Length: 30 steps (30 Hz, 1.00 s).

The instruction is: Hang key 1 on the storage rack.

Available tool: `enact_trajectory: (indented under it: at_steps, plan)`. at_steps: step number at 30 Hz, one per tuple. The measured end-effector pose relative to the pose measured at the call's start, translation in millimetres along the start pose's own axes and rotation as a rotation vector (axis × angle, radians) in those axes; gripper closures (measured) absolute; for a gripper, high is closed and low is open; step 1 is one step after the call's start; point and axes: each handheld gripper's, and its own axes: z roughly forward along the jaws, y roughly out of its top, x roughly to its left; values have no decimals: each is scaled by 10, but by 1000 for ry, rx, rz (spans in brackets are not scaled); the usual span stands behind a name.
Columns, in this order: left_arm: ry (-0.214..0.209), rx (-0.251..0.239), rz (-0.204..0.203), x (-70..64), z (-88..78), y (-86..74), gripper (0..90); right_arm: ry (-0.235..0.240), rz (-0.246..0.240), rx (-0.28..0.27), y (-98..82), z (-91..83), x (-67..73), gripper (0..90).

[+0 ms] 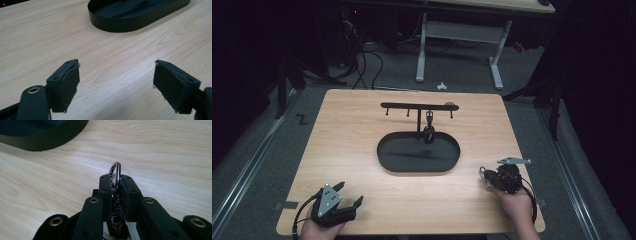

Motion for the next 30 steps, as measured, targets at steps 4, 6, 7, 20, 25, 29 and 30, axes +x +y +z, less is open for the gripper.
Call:
enact_trajectory:
  at_steps: [4, 6, 7, 20, 25, 29, 30]
  plan:
    - [0, 0, 1, 2, -5, 2, 217, 24, -33, 17, 8, -8, 46, 803]
    - [-3, 4, 3, -4, -2, 3, 217, 28, -47, 33, 7, -2, 68, 803]
    - [-4, 4, 5, -8, 1, 4, 219, 26, -51, 40, 6, 1, 74, 803]
    - [-7, 0, 9, 6, 7, 9, 219, -1, -98, 86, -9, 68, 118, 797]
    - [-8, 4, 11, -2, 9, 9, 220, 10, -102, 103, -3, 99, 135, 792]
    - [-8, 6, 18, -22, 21, 13, 220, 24, -99, 102, -4, 98, 123, 803]
    - [-8, 6, 18, -22, 21, 13, 220, 24, -99, 102, -4, 98, 123, 803]
